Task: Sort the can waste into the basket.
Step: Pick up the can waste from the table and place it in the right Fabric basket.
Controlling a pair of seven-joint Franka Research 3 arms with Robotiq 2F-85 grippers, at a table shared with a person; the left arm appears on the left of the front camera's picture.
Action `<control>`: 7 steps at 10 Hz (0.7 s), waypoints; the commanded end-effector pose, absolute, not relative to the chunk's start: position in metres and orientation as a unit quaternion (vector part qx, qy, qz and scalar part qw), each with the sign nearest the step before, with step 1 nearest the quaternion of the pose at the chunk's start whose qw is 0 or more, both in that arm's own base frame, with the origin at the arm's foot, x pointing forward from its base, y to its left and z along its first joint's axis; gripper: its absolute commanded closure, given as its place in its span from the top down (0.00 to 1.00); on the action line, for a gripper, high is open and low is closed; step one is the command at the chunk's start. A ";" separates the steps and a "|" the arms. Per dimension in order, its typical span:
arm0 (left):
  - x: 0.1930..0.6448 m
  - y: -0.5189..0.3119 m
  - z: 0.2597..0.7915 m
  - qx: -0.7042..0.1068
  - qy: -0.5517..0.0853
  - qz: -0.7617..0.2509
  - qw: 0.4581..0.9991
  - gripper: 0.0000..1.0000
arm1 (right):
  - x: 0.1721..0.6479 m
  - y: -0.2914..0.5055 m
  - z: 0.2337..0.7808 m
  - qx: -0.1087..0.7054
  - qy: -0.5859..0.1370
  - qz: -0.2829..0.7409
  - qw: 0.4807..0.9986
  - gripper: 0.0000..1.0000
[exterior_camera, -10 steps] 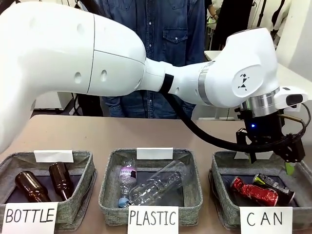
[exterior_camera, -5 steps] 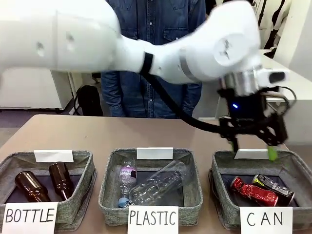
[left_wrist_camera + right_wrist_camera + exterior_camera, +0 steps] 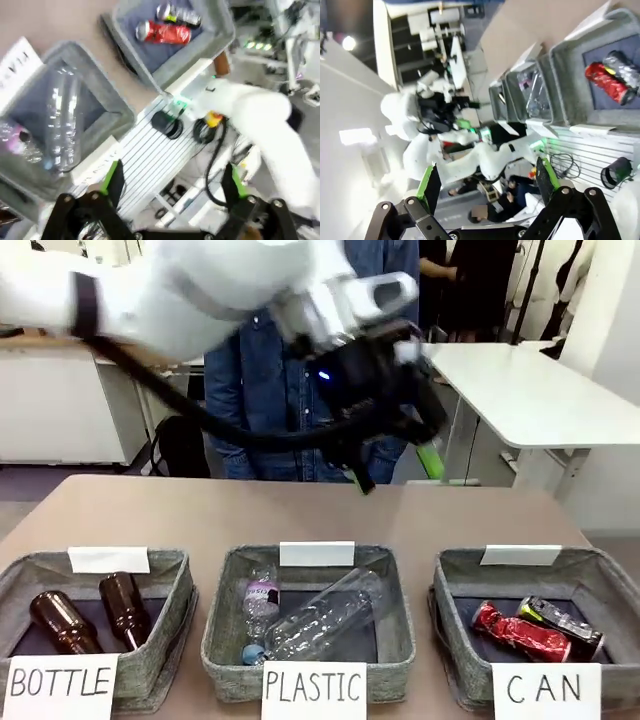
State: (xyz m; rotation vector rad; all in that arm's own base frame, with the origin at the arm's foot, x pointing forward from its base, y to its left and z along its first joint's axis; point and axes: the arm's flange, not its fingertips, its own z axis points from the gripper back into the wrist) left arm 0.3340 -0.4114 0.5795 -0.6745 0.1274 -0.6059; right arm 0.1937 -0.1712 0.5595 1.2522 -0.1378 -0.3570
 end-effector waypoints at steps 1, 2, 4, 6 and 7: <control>0.302 -0.341 0.556 -0.404 0.009 -0.250 0.880 1.00 | 0.220 -0.103 0.559 0.563 -0.064 -0.133 0.813 1.00; 0.298 -0.302 0.552 -0.442 -0.019 -0.210 0.872 1.00 | 0.231 -0.065 0.562 0.567 -0.068 -0.109 0.814 1.00; 0.327 -0.334 0.569 -0.408 0.020 -0.225 0.885 1.00 | 0.220 -0.095 0.555 0.564 -0.055 -0.118 0.815 1.00; 0.327 -0.334 0.569 -0.408 0.020 -0.225 0.885 1.00 | 0.220 -0.095 0.555 0.564 -0.055 -0.118 0.815 1.00; 0.327 -0.334 0.569 -0.408 0.020 -0.225 0.885 1.00 | 0.220 -0.095 0.555 0.564 -0.055 -0.118 0.815 1.00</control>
